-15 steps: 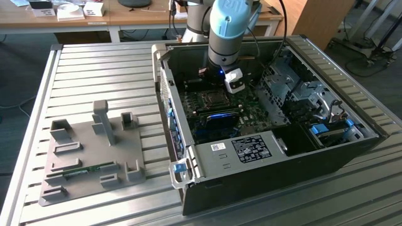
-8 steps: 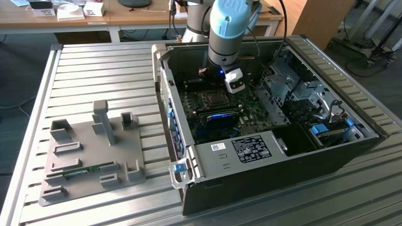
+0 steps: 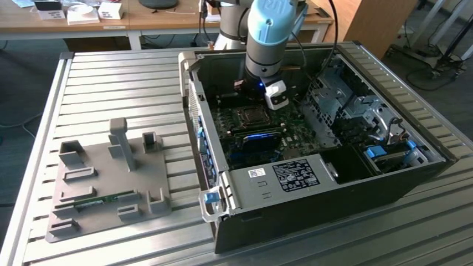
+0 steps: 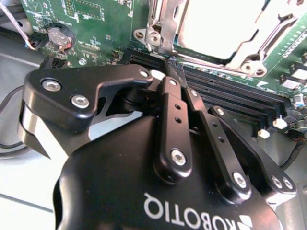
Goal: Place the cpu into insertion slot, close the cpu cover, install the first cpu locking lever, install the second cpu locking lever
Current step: 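Install the first cpu locking lever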
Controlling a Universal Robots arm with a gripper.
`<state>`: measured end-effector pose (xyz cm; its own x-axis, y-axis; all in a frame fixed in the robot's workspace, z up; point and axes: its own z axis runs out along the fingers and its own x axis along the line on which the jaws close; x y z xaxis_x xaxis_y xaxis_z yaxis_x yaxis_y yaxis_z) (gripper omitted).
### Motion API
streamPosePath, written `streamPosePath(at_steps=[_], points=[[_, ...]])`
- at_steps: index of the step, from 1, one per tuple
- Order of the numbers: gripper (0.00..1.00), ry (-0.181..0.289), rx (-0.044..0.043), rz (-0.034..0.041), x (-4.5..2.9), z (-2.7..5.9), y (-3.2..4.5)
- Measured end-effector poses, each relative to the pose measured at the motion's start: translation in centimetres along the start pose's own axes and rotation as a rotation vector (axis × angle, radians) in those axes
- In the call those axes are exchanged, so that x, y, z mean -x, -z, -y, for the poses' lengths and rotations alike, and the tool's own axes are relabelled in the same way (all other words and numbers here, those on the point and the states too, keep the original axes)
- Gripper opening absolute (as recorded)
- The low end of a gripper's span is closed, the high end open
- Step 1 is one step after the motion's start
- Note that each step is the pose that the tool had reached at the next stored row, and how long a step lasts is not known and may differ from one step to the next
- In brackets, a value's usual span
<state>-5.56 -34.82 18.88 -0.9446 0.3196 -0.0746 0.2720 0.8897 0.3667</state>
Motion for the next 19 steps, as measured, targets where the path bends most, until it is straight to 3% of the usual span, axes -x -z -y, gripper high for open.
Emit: streamPosePath(at_steps=[19], points=[[0.11,-0.003,-0.0018,0.0018,-0.03,-0.11,-0.04]])
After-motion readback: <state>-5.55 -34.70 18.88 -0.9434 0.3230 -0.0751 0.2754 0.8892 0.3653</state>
